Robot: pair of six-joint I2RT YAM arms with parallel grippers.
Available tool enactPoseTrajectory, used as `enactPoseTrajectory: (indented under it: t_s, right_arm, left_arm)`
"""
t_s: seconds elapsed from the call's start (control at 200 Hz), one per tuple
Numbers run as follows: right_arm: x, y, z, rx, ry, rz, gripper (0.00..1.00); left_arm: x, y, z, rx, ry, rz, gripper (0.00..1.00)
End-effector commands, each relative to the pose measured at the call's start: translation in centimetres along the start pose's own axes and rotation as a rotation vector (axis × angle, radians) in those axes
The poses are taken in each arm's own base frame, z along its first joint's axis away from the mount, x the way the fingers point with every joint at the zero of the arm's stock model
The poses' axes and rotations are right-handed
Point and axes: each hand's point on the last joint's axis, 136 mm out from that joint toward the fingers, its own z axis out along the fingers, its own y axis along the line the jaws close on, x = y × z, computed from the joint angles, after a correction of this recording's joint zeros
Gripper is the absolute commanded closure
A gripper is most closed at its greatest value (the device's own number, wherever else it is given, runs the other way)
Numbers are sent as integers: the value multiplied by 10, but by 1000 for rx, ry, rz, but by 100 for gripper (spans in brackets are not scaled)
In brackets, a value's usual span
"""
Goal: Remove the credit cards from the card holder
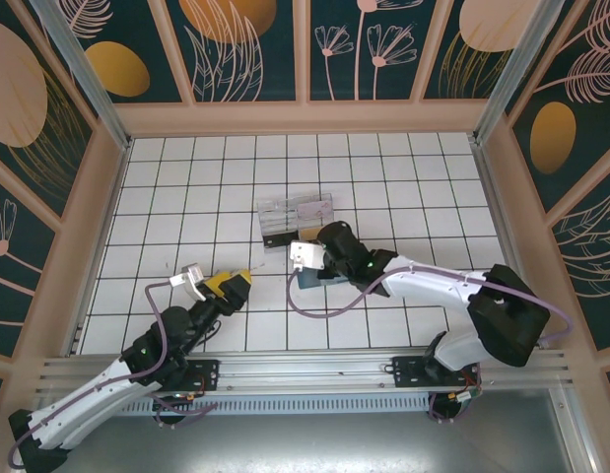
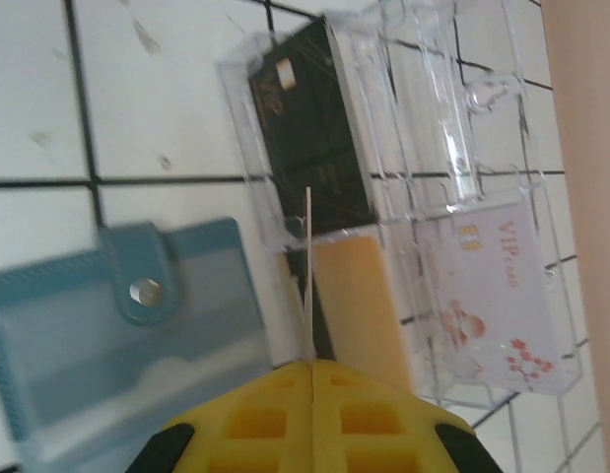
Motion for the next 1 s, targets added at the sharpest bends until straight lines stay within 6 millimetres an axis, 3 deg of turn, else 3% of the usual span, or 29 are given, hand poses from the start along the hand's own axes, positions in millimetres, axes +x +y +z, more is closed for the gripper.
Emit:
enactPoseTrajectory:
  t_s: [0.0,0.245,0.631,0.996]
  right_arm:
    - [2,-10,6,22,-14,-125,100]
    - [2,-18,23,16,-4,-152,100]
    - [23,-33,36,26,46,-124,100]
    - [28,-29,52,6,61,-109,100]
  left_arm:
    - [6,15,1,-45,5,38,1]
    - [7,18,1,-55,7,39,1]
    - [8,19,1,-61,8,49,1]
    - [8,23,1,-80,7,60,1]
